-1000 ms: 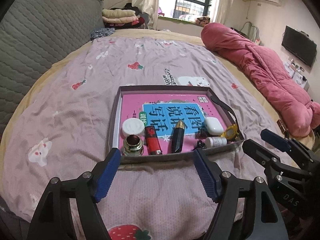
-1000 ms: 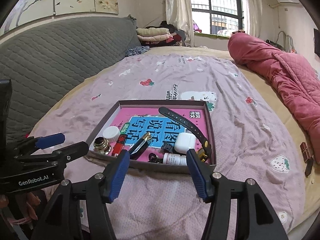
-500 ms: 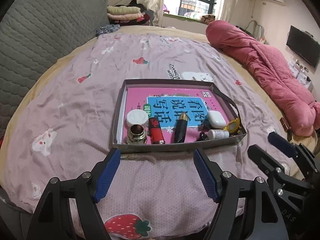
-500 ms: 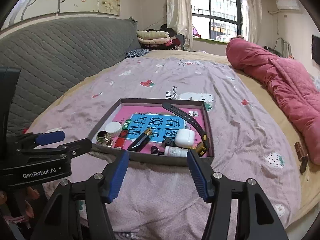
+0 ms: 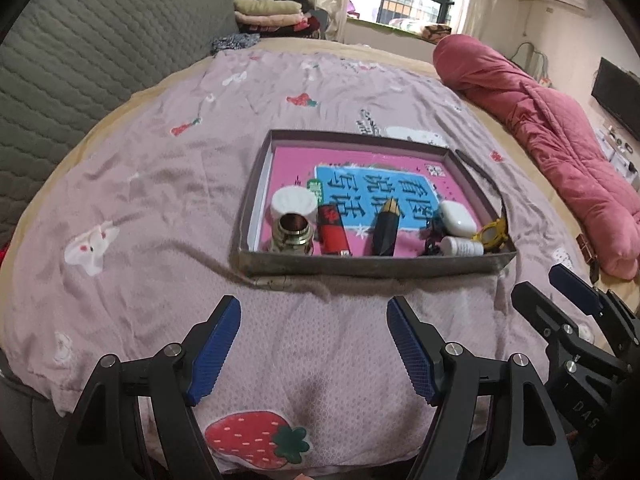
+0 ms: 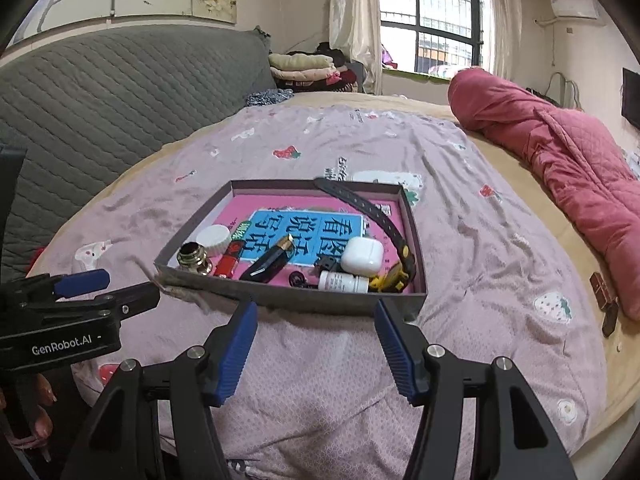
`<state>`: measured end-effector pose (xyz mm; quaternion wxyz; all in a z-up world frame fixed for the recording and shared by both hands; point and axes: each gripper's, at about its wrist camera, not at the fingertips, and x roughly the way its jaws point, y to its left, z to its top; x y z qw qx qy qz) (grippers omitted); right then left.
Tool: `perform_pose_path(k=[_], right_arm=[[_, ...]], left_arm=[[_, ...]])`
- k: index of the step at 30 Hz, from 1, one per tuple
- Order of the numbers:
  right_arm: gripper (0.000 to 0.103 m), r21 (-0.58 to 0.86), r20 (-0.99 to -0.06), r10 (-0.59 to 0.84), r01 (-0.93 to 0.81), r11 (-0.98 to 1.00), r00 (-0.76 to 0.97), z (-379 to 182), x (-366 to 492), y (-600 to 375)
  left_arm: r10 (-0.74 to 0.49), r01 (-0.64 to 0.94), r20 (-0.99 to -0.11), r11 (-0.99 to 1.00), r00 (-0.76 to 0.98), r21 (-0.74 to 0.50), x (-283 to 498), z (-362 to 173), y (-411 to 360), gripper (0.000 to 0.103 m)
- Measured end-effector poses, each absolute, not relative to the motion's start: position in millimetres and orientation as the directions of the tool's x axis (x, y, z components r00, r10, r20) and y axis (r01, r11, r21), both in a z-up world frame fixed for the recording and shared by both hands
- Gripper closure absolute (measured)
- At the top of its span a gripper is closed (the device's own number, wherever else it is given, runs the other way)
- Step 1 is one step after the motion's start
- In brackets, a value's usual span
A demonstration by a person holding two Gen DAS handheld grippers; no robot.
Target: Organize rigid objects
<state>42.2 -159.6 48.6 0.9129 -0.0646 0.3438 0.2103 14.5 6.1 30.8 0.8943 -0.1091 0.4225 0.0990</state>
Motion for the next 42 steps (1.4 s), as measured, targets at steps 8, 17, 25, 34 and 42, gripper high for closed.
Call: perform_pose_path(k=[8, 17, 25, 34, 42], right_arm=[[0.043, 0.039, -0.691, 0.327, -0.418, 0.908, 0.645, 30, 47, -159], [0.043, 0.051, -0.711, 0.323, -0.412, 0.910, 0.624, 18, 50, -158], [0.043, 0.046, -0.721, 0.315, -0.411, 0.911, 0.617, 10, 51, -154], [0.043, 0.037, -0.733, 0.313, -0.424, 0.905, 0.604, 3, 52, -151], [0.043, 0.037, -0.733, 0.305, -0.412, 0.910, 0.608, 2, 54, -152]], left_arm=[[0.073, -0.235, -0.800, 0.968, 0.596, -0.086, 19, 10, -9, 0.026], [0.051, -0.214, -0.799, 0.972, 0.600, -0.099, 23, 2, -15, 0.026], [0.057, -0.218, -0.798, 0.971, 0.599, -0.094, 27, -4, -13, 0.026], [0.053, -0.219, -0.802, 0.971, 0.595, -0.098, 30, -8, -11, 0.026], [0.055, -0.219, -0.804, 0.971, 0.593, -0.095, 30, -9, -10, 0.026]])
